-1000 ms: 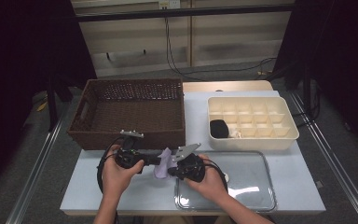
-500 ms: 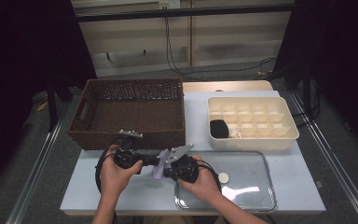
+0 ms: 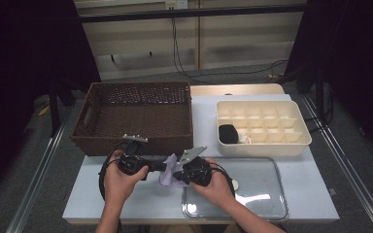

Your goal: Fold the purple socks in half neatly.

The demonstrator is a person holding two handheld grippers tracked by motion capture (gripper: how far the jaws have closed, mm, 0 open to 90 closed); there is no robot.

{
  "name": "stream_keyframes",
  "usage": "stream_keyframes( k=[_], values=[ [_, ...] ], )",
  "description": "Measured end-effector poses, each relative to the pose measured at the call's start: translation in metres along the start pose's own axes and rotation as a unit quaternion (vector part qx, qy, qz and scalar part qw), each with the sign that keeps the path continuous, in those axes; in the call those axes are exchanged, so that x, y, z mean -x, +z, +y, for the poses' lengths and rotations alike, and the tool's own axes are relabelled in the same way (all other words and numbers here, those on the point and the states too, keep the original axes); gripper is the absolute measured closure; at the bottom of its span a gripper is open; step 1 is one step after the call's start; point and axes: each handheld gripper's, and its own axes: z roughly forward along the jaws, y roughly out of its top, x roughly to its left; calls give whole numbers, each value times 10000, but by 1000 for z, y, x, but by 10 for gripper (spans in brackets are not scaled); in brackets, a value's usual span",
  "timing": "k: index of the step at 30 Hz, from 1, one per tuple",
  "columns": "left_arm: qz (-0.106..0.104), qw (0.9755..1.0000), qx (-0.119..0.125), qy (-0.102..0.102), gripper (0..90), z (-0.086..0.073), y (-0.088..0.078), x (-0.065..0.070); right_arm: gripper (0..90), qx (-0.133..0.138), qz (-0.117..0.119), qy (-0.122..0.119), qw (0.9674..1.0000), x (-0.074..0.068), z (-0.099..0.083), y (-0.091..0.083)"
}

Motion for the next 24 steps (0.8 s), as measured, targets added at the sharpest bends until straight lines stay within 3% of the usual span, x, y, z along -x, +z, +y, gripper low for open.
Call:
stream_keyframes(
  k=[9,16,18,24],
  values=[
    [-5,10000,-50,-69,800,-1,2,-3,893,-44,153,-117,9998,-8,7,10],
    [46,9999,-119,-18,799,1,9,3,894,69,-129,98,9998,12,2,-23],
    [19,9999,-120,21,799,2,12,5,894,-67,-380,-93,9992,15,1,-29],
    [-24,9998,-165,131,799,4,19,14,898,-137,-333,69,9993,18,-9,-25]
  ],
)
